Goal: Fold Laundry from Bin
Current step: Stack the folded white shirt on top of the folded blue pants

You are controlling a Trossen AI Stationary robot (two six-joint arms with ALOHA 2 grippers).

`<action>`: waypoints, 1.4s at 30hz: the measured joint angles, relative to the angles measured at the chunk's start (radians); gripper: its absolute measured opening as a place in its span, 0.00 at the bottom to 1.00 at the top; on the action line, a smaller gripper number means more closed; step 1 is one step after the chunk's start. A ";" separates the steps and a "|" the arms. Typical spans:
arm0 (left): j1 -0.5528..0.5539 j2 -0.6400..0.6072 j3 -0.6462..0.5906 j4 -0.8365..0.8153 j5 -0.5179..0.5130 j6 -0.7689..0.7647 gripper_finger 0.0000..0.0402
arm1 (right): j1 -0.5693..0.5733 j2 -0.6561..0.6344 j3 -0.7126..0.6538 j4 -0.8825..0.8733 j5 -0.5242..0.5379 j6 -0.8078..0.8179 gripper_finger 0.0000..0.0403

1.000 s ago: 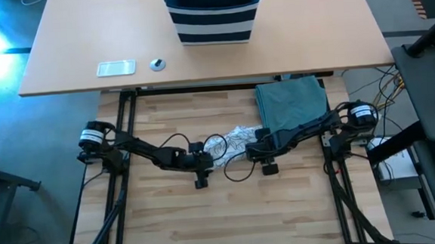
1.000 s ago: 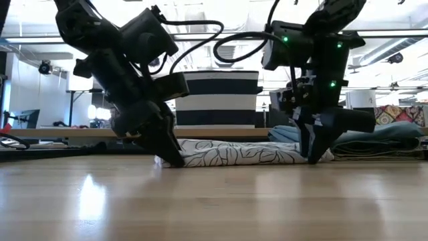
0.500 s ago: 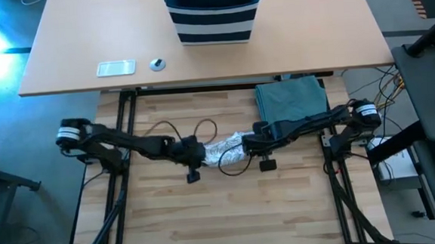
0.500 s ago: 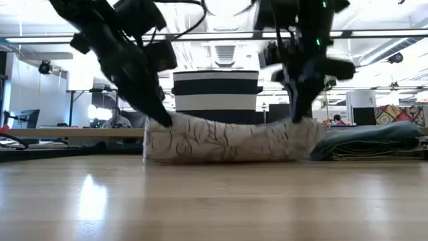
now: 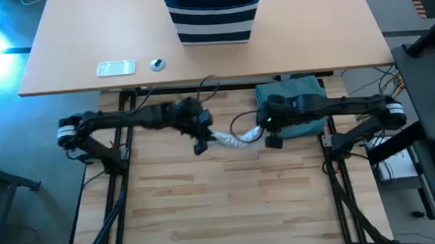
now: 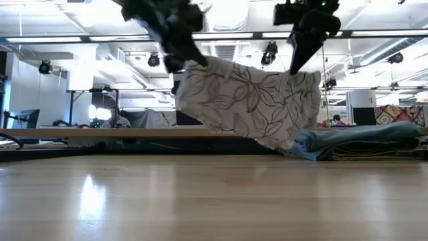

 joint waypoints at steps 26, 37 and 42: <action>0.218 0.805 1.017 0.016 0.219 0.003 0.01 | -0.530 -0.351 -0.029 -0.215 0.359 -0.123 0.02; 0.232 0.875 0.970 0.282 0.165 -0.035 0.01 | -0.655 -0.366 -0.098 -0.043 0.435 -0.165 0.02; 0.234 0.913 1.033 0.237 0.166 -0.003 0.01 | -0.638 -0.356 -0.126 -0.042 0.450 -0.088 0.02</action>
